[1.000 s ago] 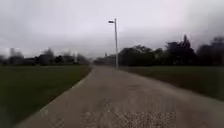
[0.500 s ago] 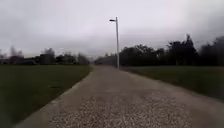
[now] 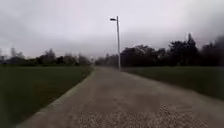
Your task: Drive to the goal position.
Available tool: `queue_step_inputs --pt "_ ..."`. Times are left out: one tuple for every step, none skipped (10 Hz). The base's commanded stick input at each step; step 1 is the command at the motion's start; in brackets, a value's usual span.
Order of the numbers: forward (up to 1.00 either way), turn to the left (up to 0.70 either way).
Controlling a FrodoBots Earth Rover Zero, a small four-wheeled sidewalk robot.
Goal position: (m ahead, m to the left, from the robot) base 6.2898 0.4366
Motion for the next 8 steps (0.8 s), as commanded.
queue_step_inputs --pt "0.85 0.0" --pt "0.85 0.0" --pt "0.85 0.0" --pt "0.85 0.0" --pt "0.85 0.0" --pt "0.85 0.0" --pt "0.85 0.0" --pt "0.85 0.0"
